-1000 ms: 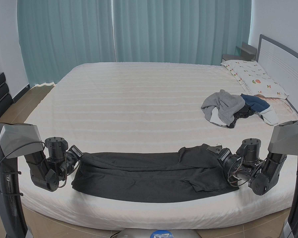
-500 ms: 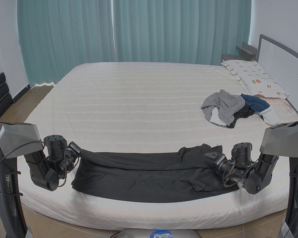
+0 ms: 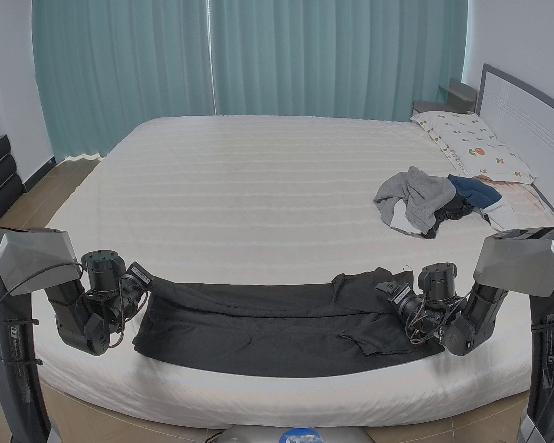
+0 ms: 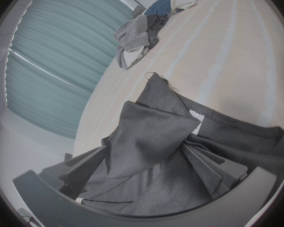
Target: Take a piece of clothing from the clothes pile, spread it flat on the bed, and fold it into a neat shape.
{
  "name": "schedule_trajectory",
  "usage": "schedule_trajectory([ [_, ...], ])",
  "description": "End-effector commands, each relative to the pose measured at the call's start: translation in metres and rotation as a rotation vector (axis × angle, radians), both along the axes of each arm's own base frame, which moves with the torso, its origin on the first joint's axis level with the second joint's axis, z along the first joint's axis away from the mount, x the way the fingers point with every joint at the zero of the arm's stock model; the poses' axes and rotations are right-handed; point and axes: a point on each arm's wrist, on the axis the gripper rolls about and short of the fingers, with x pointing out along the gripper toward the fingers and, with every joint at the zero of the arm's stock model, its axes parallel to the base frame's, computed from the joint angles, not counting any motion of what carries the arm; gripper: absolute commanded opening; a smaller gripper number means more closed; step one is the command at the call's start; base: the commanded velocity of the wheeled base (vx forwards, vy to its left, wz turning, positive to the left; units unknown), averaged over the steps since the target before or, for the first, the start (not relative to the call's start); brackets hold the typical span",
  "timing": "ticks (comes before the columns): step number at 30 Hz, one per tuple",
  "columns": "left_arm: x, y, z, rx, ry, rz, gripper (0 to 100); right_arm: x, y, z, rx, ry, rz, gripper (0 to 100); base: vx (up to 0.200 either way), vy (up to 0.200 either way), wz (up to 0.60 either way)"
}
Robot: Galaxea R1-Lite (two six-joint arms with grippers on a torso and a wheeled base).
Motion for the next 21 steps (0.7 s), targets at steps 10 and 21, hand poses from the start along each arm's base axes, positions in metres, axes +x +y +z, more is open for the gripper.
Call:
schedule_trajectory([
  [10,0.000,0.000,0.001,0.001,-0.002,0.000,0,0.005,0.002,-0.001,-0.021,0.009,-0.016,0,0.000,0.000,0.00],
  [21,0.000,0.000,0.001,0.002,-0.004,0.003,0,0.005,-0.001,0.010,-0.018,-0.016,-0.031,0,0.000,0.000,0.00],
])
